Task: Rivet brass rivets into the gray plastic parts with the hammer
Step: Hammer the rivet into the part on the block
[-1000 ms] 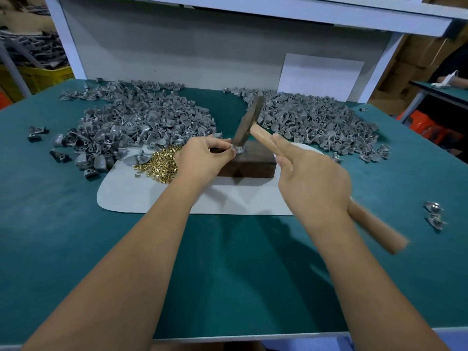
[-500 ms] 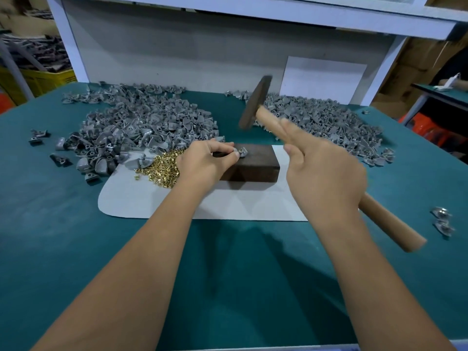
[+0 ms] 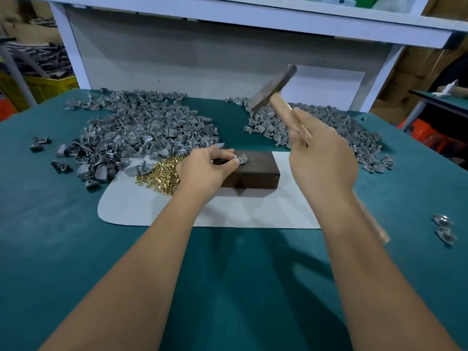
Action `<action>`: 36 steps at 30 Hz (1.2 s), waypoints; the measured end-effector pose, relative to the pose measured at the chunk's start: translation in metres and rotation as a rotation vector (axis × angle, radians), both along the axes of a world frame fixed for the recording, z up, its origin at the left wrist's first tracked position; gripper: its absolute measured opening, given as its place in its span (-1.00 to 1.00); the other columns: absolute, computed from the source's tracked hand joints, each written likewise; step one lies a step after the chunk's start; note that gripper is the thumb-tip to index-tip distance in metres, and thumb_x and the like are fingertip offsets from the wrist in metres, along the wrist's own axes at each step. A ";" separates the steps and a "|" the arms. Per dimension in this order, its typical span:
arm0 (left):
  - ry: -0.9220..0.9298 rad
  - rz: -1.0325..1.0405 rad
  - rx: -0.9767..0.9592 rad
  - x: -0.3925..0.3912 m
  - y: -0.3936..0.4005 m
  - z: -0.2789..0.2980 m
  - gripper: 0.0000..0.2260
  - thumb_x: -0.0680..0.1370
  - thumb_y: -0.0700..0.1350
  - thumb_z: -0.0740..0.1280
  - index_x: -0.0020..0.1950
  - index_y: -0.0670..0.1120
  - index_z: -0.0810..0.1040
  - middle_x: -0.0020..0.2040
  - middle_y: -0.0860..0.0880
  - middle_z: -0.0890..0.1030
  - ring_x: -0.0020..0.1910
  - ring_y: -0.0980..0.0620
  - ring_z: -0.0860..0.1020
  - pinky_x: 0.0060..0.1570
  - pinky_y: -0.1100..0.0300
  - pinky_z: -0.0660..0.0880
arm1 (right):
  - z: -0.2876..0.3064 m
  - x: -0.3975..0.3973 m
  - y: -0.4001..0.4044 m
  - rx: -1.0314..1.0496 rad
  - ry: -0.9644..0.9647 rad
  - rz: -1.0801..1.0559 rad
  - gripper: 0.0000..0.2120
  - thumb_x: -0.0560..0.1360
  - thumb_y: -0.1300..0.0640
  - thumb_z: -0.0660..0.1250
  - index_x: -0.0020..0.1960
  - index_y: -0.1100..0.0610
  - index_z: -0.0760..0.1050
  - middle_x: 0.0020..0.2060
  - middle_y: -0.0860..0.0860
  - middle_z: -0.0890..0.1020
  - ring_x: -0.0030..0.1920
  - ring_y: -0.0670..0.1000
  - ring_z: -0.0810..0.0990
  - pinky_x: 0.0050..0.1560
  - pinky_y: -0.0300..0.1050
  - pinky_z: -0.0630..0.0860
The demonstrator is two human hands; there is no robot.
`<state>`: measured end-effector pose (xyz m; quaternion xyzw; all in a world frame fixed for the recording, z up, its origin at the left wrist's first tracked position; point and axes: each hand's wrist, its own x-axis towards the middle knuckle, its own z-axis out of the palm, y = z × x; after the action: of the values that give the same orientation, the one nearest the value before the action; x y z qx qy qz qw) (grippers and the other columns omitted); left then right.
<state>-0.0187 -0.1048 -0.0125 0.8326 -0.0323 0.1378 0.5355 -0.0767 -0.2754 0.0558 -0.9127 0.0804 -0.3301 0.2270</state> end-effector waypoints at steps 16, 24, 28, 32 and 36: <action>0.025 -0.080 -0.048 0.000 0.005 0.012 -0.90 0.47 0.00 0.50 -0.22 0.18 0.66 -0.10 0.40 0.59 0.09 0.42 0.49 0.30 0.27 0.35 | -0.046 0.016 -0.014 -0.266 0.444 -0.211 -0.67 0.54 0.00 0.19 0.08 0.24 0.54 0.11 0.22 0.52 0.15 0.25 0.40 0.05 0.02 0.31; -0.023 -0.282 -0.372 -0.005 0.015 0.018 -0.94 0.48 -0.18 0.46 -0.12 -0.03 0.69 -0.21 0.06 0.73 -0.16 0.17 0.68 -0.06 0.36 0.57 | -0.046 0.016 0.014 0.274 -0.141 0.346 -0.76 0.49 0.18 0.30 0.15 0.04 0.54 -0.13 -0.06 0.58 -0.02 0.02 0.53 0.02 -0.06 0.48; -0.021 -0.371 -0.455 -0.008 0.014 0.021 -0.91 0.40 -0.12 0.46 -0.12 -0.07 0.68 -0.21 0.02 0.73 -0.19 0.14 0.69 -0.14 0.35 0.57 | -0.053 0.016 0.027 0.483 -0.102 0.487 -0.76 0.47 0.17 0.38 0.11 -0.02 0.57 -0.21 -0.15 0.60 -0.16 -0.19 0.56 -0.07 -0.33 0.48; -0.013 -0.419 -0.484 -0.009 0.012 0.020 -0.89 0.37 -0.10 0.46 -0.14 -0.06 0.70 -0.21 -0.03 0.73 -0.19 0.08 0.70 -0.14 0.31 0.59 | -0.054 0.019 0.027 0.613 -0.070 0.520 -0.83 0.45 0.18 0.43 0.03 0.00 0.62 -0.20 -0.15 0.66 -0.14 -0.15 0.61 -0.02 -0.20 0.55; -0.011 -0.424 -0.467 -0.008 0.012 0.020 -0.89 0.38 -0.08 0.46 -0.14 -0.06 0.71 -0.17 -0.05 0.73 -0.14 0.06 0.70 -0.09 0.29 0.59 | -0.053 0.018 0.024 0.705 -0.081 0.571 -0.86 0.45 0.20 0.43 -0.03 0.01 0.65 -0.20 -0.11 0.69 -0.13 -0.12 0.64 -0.01 -0.19 0.56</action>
<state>-0.0264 -0.0923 0.0073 0.6611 -0.1756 0.0313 0.7288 -0.0585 -0.2509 0.0031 -0.7518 -0.0758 -0.2422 0.6086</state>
